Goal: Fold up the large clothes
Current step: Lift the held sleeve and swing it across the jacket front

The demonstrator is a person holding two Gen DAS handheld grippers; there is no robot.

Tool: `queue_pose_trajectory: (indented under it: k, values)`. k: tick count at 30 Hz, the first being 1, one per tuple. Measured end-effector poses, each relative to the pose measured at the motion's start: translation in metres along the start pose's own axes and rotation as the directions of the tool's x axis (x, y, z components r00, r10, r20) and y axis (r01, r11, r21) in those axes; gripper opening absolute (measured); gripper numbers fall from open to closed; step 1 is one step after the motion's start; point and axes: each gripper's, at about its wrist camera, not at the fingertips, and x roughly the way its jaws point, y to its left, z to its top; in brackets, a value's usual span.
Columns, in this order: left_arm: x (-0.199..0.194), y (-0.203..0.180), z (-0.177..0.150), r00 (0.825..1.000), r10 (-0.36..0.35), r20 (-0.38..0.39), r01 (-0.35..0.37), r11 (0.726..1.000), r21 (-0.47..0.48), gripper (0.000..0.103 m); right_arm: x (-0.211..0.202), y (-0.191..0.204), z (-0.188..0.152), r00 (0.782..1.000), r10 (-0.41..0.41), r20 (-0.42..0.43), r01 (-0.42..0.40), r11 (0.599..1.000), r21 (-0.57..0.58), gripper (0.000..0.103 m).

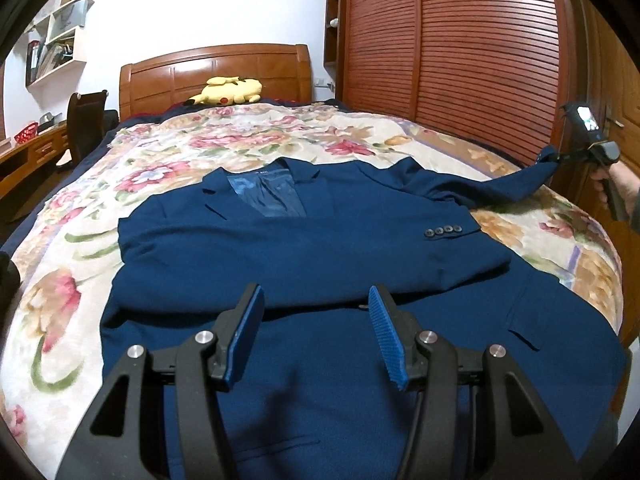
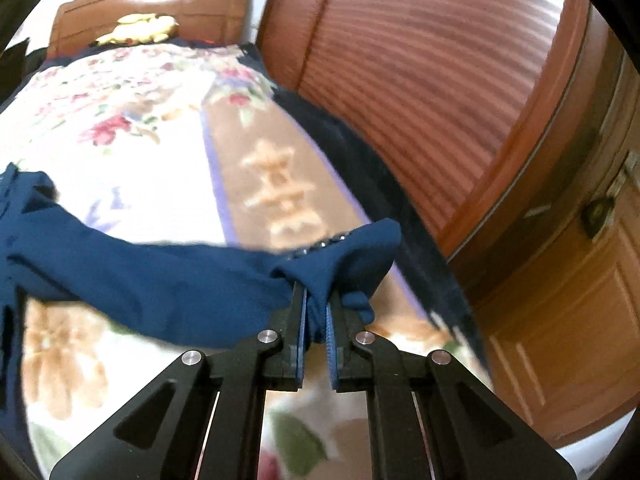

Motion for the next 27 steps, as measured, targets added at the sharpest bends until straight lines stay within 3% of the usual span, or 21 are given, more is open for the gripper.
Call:
queue_pose_trajectory:
  k: [14,27]
  values:
    - [-0.019,0.003,-0.003,1.0,0.022,0.02,-0.023,1.0,0.018,0.054,-0.129,0.075,0.029,0.981,0.061,0.182,-0.029,0.984,-0.174,0.005]
    - [-0.048,0.016,-0.011,0.998,0.036,0.042,-0.036,0.999,0.011,0.054,-0.226,0.147,0.056,0.933,0.14,0.332,-0.04,0.956,-0.291,0.005]
